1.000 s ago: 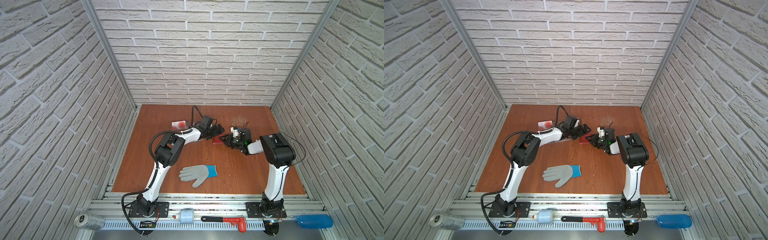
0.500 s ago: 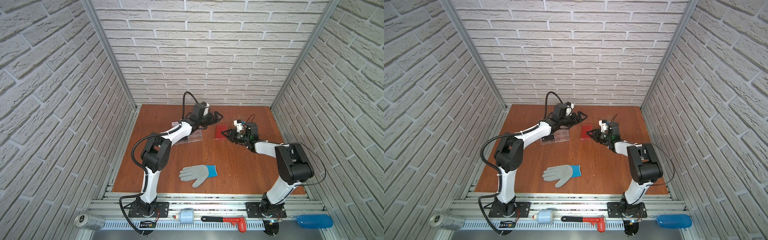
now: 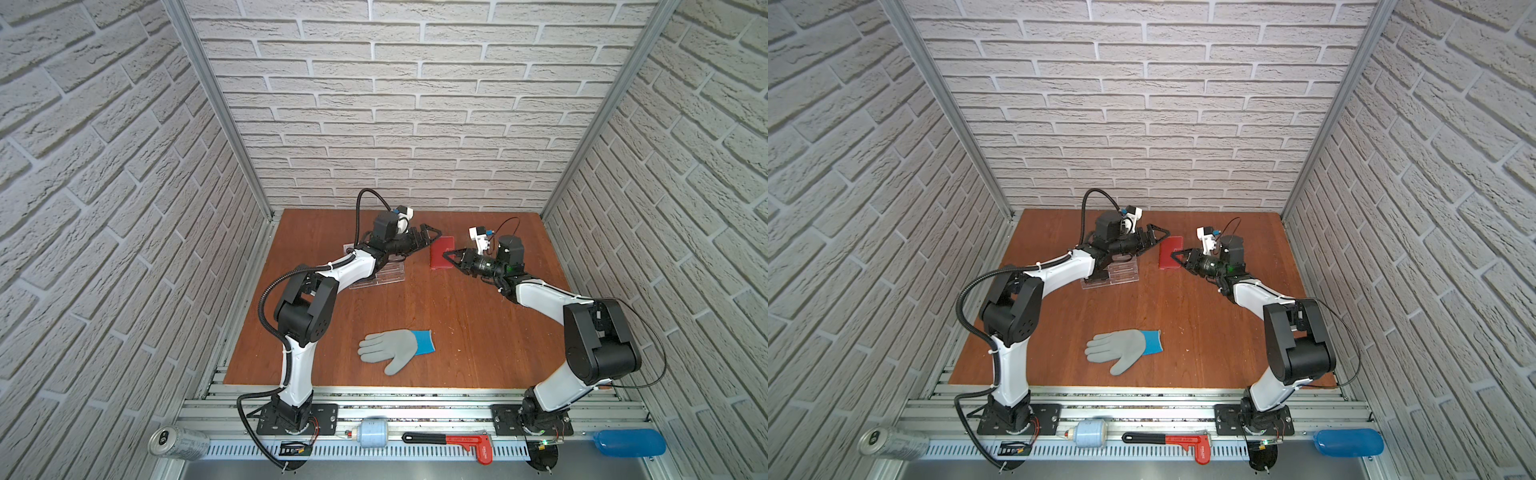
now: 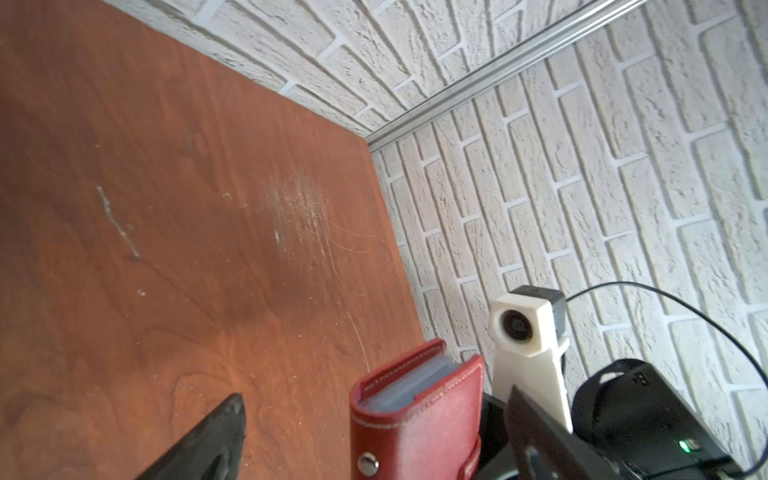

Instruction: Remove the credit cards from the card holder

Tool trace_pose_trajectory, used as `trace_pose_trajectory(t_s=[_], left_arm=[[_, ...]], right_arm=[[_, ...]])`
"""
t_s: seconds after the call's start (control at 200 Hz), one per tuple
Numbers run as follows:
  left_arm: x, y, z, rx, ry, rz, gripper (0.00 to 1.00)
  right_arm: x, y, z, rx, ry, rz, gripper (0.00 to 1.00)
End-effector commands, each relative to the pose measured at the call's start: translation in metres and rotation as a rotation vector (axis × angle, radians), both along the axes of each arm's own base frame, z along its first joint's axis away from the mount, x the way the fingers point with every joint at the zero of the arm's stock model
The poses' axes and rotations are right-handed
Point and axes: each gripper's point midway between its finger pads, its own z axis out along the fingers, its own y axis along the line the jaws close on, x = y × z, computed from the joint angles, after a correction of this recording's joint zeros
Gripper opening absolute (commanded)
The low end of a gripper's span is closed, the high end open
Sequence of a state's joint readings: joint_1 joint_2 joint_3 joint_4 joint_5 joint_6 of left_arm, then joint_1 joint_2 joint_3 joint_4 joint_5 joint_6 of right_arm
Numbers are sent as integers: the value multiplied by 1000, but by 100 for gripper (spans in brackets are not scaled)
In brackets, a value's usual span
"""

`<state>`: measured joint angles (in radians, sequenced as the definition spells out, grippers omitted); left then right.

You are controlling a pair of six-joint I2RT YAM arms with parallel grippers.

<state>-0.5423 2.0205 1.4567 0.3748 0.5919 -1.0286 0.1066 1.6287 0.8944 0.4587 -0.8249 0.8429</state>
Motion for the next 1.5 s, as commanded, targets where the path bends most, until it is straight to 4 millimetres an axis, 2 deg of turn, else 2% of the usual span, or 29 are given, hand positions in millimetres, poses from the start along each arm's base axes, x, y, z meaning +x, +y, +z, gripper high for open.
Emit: trace_pose_trajectory(t_s=[0.0,0.235,0.54,1.025,1.49], left_arm=[[-4,-6,30,-126,-75,-46,93],[-6,-7,27,-172,-66,-59,87],[-6,-8,35,-177,-88,-63,70],[-4,-9,30,-158,-95,-69,65],[1,-9,32,-176,-108,-53,34]], right_arm=[[10,6,47,41,-162,31,6],[20,7,51,48,-169,34,6],[31,11,45,68,-159,49,6],[36,21,52,142,-201,91,6],[34,28,40,121,-178,114,8]])
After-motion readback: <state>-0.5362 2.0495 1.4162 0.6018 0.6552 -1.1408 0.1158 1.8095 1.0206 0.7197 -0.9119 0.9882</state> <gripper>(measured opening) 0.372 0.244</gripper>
